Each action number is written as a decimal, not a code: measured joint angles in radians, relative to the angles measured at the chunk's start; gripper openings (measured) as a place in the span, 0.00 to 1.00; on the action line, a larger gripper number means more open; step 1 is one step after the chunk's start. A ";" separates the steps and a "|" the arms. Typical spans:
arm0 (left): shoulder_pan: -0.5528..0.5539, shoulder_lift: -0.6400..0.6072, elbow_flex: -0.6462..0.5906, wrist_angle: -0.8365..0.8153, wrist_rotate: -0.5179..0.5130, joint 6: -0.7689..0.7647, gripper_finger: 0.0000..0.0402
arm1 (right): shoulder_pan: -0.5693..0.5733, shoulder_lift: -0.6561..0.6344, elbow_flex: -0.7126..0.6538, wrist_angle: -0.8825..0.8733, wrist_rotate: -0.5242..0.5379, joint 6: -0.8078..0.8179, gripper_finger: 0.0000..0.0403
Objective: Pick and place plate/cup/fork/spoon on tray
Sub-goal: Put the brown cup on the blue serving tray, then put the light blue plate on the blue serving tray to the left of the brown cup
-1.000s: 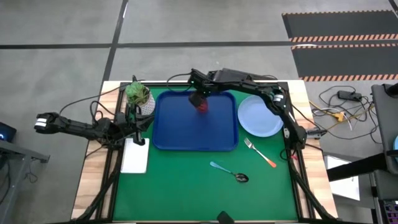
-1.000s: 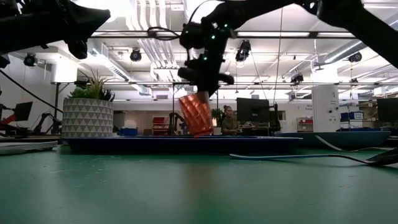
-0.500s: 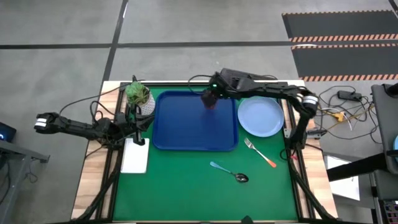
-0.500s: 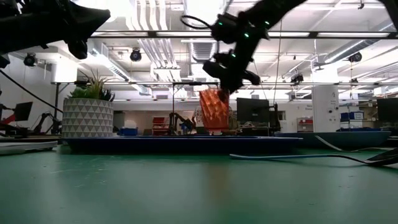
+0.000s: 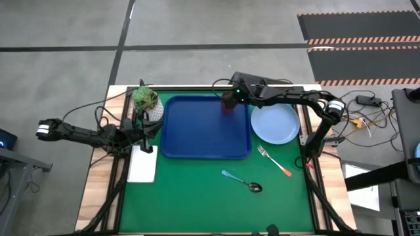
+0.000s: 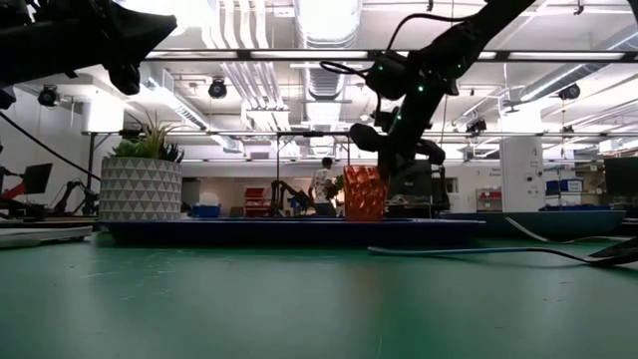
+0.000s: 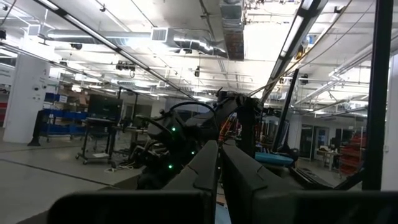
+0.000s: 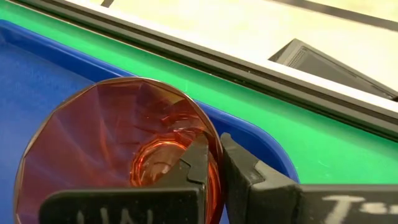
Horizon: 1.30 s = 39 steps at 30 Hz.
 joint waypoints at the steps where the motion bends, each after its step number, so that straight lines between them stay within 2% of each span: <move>1: 0.000 0.000 0.000 0.000 0.000 0.000 0.00 | 0.000 0.000 0.000 -0.001 0.000 0.000 0.03; 5: 0.000 0.001 0.000 0.000 -0.001 0.000 0.00 | 0.000 0.001 0.013 -0.009 -0.002 -0.005 0.05; 15: 0.000 0.002 0.000 0.000 -0.022 0.007 0.00 | 0.000 0.002 0.015 -0.010 -0.003 0.001 0.27; 21: 0.000 0.000 0.000 0.000 -0.022 0.007 0.00 | -0.001 -0.032 0.015 -0.011 -0.003 -0.006 0.35; 31: 0.000 0.003 0.002 0.000 -0.022 0.008 0.00 | 0.022 -0.215 0.016 -0.037 -0.011 0.003 0.35; 39: 0.000 0.004 0.003 0.000 -0.022 0.008 0.00 | 0.195 -0.339 0.013 -0.056 -0.002 0.003 0.32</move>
